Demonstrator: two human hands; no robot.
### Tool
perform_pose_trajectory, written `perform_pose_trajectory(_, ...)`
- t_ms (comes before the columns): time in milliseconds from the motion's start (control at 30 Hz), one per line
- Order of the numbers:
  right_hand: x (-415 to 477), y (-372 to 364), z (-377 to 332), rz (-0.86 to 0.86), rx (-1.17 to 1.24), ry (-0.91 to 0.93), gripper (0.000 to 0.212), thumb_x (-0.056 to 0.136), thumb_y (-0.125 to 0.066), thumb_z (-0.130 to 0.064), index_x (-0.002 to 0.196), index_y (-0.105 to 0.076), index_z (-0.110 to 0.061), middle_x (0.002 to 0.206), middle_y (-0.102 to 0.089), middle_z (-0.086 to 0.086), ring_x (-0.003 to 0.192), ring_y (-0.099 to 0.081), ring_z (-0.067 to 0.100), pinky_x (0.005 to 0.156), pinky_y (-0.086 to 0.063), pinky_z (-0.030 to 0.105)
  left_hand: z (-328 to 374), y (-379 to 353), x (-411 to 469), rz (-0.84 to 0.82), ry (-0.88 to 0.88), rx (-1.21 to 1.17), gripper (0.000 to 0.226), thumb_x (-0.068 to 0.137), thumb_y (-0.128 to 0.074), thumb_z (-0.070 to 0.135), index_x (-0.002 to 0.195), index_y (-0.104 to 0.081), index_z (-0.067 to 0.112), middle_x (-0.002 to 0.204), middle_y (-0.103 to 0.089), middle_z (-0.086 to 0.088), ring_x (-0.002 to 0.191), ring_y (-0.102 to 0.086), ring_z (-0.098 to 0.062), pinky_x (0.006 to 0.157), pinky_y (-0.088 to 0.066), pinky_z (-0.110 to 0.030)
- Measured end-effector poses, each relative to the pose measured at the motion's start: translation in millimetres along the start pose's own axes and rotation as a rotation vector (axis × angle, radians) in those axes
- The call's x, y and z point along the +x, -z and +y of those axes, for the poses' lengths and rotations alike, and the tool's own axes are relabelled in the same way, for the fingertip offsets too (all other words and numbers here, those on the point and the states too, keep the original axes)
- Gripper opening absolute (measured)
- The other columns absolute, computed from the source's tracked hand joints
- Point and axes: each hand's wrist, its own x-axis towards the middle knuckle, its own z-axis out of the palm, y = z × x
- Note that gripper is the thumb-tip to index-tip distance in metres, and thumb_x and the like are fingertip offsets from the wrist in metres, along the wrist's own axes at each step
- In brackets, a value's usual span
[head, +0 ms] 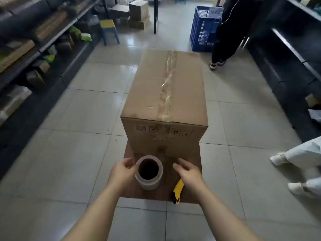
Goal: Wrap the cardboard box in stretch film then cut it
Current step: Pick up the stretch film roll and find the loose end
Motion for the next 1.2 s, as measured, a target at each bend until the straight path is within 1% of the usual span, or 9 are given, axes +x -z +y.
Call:
perform_pose_trajectory(333, 35, -34, 33, -0.077, 0.163, -0.143, 0.056, 0.090, -0.067, -0.032, 0.141, -0.051, -0.015, 0.143, -0.051, 0.001, 0.125, -0.048, 0.011, 0.088, -0.035, 0.020, -23, -27, 55, -0.115, 0.128, 0.075, 0.062, 0.086, -0.070, 0.030, 0.141, -0.047, 0.014, 0.132, -0.060, -0.005, 0.114, -0.060, -0.026, 0.092, -0.052, -0.038)
perform_pose_trajectory(500, 44, -55, 42, -0.050, 0.244, -0.208, 0.051, 0.090, -0.066, -0.036, 0.135, -0.058, -0.015, 0.134, -0.057, -0.001, 0.109, -0.050, 0.008, 0.084, -0.041, 0.017, -31, -30, 74, -0.184, 0.034, 0.149, 0.032, 0.088, -0.066, 0.027, 0.117, -0.066, 0.014, 0.097, -0.072, -0.002, 0.084, -0.068, -0.023, 0.076, -0.059, -0.042)
perform_pose_trajectory(567, 45, -61, 45, -0.049, 0.298, -0.242, 0.043, 0.093, -0.062, -0.035, 0.131, -0.061, -0.015, 0.128, -0.060, -0.004, 0.108, -0.052, 0.009, 0.078, -0.042, 0.015, -33, -30, 76, -0.185, 0.006, 0.156, 0.027, 0.089, -0.064, 0.021, 0.114, -0.068, 0.013, 0.096, -0.072, -0.004, 0.084, -0.067, -0.025, 0.076, -0.058, -0.041)
perform_pose_trajectory(733, 39, -66, 50, -0.030, 0.309, -0.252, 0.037, 0.094, -0.061, -0.033, 0.126, -0.064, -0.015, 0.121, -0.064, -0.004, 0.108, -0.056, 0.009, 0.087, -0.041, 0.021, -33, -26, 70, -0.204, 0.000, 0.132, 0.022, 0.089, -0.062, 0.012, 0.110, -0.068, 0.013, 0.097, -0.072, -0.006, 0.088, -0.067, -0.026, 0.079, -0.057, -0.041)
perform_pose_trajectory(833, 30, -65, 49, -0.020, 0.322, -0.249, 0.023, 0.093, -0.063, -0.028, 0.114, -0.069, -0.019, 0.102, -0.066, -0.014, 0.092, -0.057, -0.004, 0.072, -0.043, 0.007, -37, -18, 61, -0.222, 0.012, 0.068, 0.019, 0.088, -0.062, 0.008, 0.105, -0.069, 0.016, 0.093, -0.072, -0.003, 0.088, -0.067, -0.024, 0.079, -0.057, -0.042)
perform_pose_trajectory(900, 24, -62, 50, -0.016, 0.345, -0.247, 0.012, 0.093, -0.063, -0.027, 0.102, -0.070, -0.023, 0.094, -0.066, -0.019, 0.085, -0.057, -0.009, 0.062, -0.044, 0.005, -37, -9, 53, -0.244, 0.037, 0.005, 0.020, 0.090, -0.061, 0.008, 0.105, -0.068, 0.019, 0.093, -0.071, -0.001, 0.088, -0.067, -0.020, 0.078, -0.058, -0.041)
perform_pose_trajectory(967, 17, -61, 46, -0.007, 0.362, -0.254, 0.009, 0.092, -0.064, -0.030, 0.095, -0.071, -0.025, 0.096, -0.068, -0.016, 0.091, -0.059, -0.005, 0.070, -0.045, 0.011, -35, 4, 46, -0.272, 0.075, -0.071, 0.018, 0.091, -0.060, 0.008, 0.103, -0.067, 0.019, 0.096, -0.072, -0.002, 0.091, -0.067, -0.022, 0.078, -0.059, -0.041)
perform_pose_trajectory(1067, 5, -58, 40, 0.048, 0.367, -0.256, 0.020, 0.089, -0.067, -0.037, 0.103, -0.072, -0.024, 0.112, -0.069, -0.008, 0.109, -0.059, 0.009, 0.092, -0.042, 0.026, -30, 23, 38, -0.344, 0.085, -0.160, 0.020, 0.092, -0.060, 0.010, 0.109, -0.069, 0.016, 0.102, -0.072, -0.008, 0.098, -0.066, -0.028, 0.081, -0.059, -0.046)
perform_pose_trajectory(1200, -11, -47, 25, 0.098, 0.364, -0.205, 0.032, 0.089, -0.067, -0.033, 0.118, -0.069, -0.019, 0.118, -0.068, -0.002, 0.114, -0.060, 0.015, 0.098, -0.044, 0.031, -16, 47, 24, -0.426, 0.052, -0.246, 0.024, 0.092, -0.060, 0.009, 0.114, -0.069, 0.015, 0.107, -0.072, -0.011, 0.100, -0.066, -0.029, 0.077, -0.059, -0.042)
